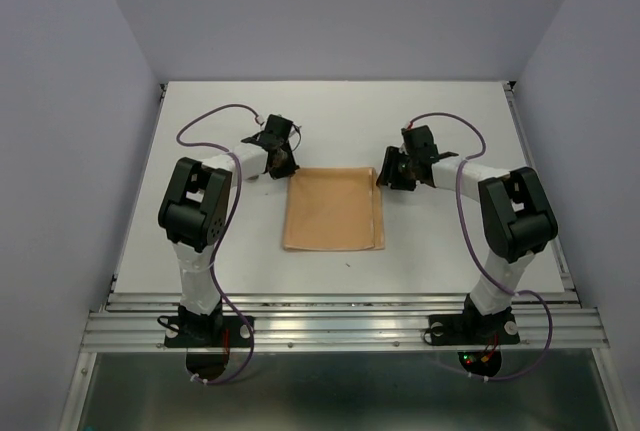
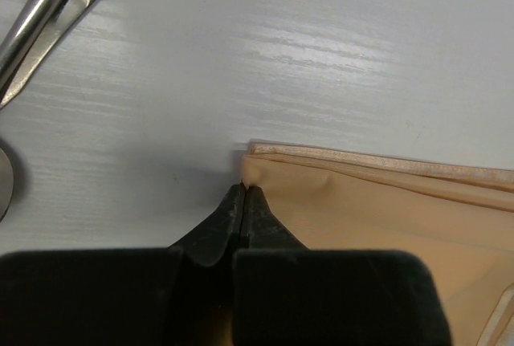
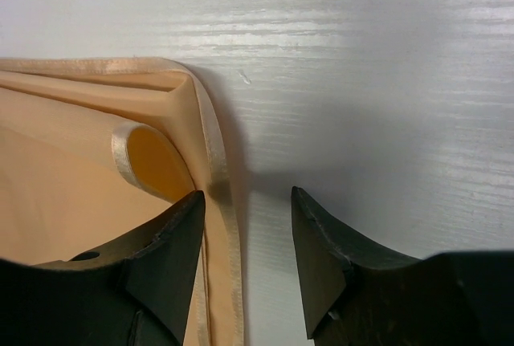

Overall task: Fold the napkin into a case and place the utensils inside
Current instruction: Smooth out the lower triangle-folded napkin at the center of the board.

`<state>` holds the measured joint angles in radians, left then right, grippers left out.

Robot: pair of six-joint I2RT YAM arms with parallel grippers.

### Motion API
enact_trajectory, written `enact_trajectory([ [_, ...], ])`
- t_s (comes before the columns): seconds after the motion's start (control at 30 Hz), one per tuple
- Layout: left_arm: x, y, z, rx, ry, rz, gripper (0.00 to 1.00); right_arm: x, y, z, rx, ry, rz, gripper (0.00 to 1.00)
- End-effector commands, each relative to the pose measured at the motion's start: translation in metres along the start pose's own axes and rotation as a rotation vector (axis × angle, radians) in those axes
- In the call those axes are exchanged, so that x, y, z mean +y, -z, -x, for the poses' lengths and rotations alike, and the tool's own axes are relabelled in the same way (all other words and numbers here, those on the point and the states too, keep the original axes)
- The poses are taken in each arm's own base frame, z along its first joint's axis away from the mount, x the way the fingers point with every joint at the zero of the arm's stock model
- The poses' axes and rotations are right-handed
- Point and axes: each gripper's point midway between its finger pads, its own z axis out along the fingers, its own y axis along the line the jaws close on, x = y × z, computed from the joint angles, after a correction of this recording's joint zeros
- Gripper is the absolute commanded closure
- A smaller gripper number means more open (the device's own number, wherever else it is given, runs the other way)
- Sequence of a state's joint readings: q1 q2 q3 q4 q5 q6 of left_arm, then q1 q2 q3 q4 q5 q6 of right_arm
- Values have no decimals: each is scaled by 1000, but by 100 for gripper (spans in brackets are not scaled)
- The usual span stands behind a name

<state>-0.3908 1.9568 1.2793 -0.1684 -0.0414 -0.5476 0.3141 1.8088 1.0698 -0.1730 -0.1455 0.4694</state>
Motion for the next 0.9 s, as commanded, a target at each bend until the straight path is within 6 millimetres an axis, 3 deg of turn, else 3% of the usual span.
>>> enact_trajectory([
  [0.0, 15, -12, -31, 94, -20, 39, 100, 11, -6, 16, -24, -7, 44, 48],
  [0.13, 12, -12, -28, 93, -23, 28, 100, 13, -14, 17, -19, -14, 52, 50],
  [0.23, 9, -10, -27, 91, -26, 20, 99, 12, -16, 22, -36, -28, 43, 58],
  [0.33, 7, -5, -23, 84, -25, 11, 87, 9, -15, 27, -63, -49, 20, 73],
  [0.4, -1, 9, -8, 40, -17, -8, 82, 10, -15, 27, -66, -51, 27, 81],
  [0.53, -11, 31, 15, -54, -20, 3, 74, 12, -16, 25, -55, -44, 44, 86],
  [0.6, -30, 52, 34, -118, -31, -23, 73, 12, -16, 24, -55, -43, 42, 86],
  [0.67, -45, 59, 36, -136, -46, -49, 73, 11, -16, 23, -55, -45, 42, 87],
  [0.77, -81, 65, 24, -108, -98, -120, 73, 10, -14, 24, -63, -49, 34, 84],
  [0.87, -120, 64, 1, -45, -153, -221, 75, 6, -6, 32, -96, -68, 15, 74],
])
